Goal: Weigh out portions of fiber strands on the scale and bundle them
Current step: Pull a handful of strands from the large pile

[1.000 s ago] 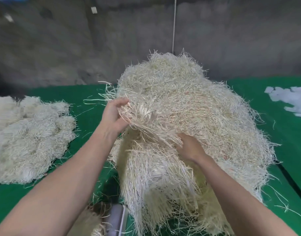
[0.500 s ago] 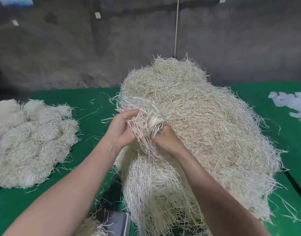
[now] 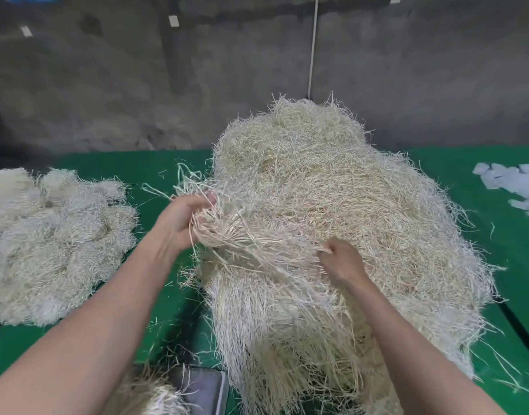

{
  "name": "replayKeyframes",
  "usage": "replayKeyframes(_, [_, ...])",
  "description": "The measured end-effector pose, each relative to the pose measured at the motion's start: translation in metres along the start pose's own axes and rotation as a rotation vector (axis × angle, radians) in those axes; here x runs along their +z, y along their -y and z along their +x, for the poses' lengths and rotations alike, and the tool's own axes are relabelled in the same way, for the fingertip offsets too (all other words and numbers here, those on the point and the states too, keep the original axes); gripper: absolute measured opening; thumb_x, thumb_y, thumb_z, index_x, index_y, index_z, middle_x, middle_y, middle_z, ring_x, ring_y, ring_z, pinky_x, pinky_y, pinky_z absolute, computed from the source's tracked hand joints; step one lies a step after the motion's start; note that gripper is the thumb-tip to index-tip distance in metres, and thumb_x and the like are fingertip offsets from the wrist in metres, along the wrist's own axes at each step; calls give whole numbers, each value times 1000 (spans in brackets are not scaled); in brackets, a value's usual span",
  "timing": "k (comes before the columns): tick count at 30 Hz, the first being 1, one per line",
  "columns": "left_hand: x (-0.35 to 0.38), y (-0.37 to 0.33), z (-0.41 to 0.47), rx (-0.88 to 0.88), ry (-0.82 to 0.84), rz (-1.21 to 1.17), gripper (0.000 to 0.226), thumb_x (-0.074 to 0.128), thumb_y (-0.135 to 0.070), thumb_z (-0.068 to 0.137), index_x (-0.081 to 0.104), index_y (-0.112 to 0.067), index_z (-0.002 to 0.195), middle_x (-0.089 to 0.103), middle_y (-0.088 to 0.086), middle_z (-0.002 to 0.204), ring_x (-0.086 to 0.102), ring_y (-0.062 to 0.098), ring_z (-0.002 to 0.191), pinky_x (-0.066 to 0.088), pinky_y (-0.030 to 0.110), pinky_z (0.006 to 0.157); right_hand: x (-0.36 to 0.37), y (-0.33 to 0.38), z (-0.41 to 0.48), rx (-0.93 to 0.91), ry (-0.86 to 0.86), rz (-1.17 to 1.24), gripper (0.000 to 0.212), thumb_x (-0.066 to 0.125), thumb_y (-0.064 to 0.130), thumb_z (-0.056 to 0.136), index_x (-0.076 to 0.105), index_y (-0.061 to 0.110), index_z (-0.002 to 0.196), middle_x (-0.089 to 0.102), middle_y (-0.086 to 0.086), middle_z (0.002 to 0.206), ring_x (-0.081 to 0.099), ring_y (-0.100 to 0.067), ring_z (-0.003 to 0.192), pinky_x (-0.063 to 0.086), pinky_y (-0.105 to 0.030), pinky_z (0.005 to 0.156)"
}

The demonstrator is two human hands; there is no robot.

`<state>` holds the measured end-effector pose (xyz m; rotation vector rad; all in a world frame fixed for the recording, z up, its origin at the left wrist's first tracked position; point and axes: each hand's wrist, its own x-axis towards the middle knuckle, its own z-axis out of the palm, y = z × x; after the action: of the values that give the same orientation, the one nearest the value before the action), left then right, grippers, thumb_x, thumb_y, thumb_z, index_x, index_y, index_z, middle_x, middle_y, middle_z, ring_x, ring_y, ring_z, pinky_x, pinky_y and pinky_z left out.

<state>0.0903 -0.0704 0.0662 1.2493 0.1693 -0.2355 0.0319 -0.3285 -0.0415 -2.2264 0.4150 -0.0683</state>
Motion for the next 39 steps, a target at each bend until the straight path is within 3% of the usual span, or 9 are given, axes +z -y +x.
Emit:
replayKeyframes(2, [4,2,0,-6,9,69,19,66,-5,64,61,-4,82,61,10,107,62,20,84,51,40,88,-18,23,-3,-90,163,153,36,64,10,84,51,19,116,50,7,120,59,-8,90,47,-12,60])
replayKeyframes(8, [40,5,-10,-97,280,-142,24,62,-3,70,51,-1,92,58,12,84,59,23,73,51,43,85,23,88,-32,-390,304,119,74,75,49,66,30,36,124,50,17,108,56,-1,89,47,-18,71])
replayKeyframes(11, [50,0,-15,-150,368,-172,19,60,-3,71,53,0,89,62,12,83,63,25,70,58,42,70,52,80,-23,-135,177,343,54,62,15,86,36,23,133,56,1,117,57,-7,72,53,-23,60])
replayKeyframes(14, [36,-4,-9,-6,273,448,32,74,-13,64,66,-5,94,65,7,105,57,20,90,48,42,91,31,57,-4,65,93,398,25,53,0,88,49,19,103,55,-2,107,63,-16,77,58,-34,68])
replayKeyframes(17, [30,15,-2,11,365,1330,62,77,-14,67,52,-9,123,58,3,75,49,12,59,47,23,56,16,56,-3,-63,100,249,26,61,-4,80,51,19,87,55,5,112,56,-10,93,56,-39,77])
replayKeyframes(21, [23,34,8,377,73,2070,8,61,-8,78,59,-12,85,56,-5,68,57,9,61,57,26,62,7,55,-2,-114,89,153,16,62,3,84,56,18,87,43,-2,142,65,-19,92,55,-33,73])
replayKeyframes(24, [16,26,17,502,-106,2062,20,46,4,76,50,-12,66,46,-3,58,52,13,55,54,28,56,4,39,2,-105,40,102,15,64,9,85,54,20,82,43,-2,143,57,4,61,51,-14,50])
replayKeyframes(29, [10,23,27,610,-246,1944,29,54,4,78,39,-13,59,54,5,74,54,20,62,50,35,61,-6,20,15,-81,-38,60,15,68,20,84,54,24,86,51,4,123,49,8,67,41,-7,43])
replayKeyframes(39, [-19,11,34,284,-443,1428,28,63,0,79,46,-8,58,47,2,55,41,15,45,32,22,40,-26,31,3,-156,179,-403,75,77,25,73,38,19,137,52,0,129,52,-18,112,43,-34,94])
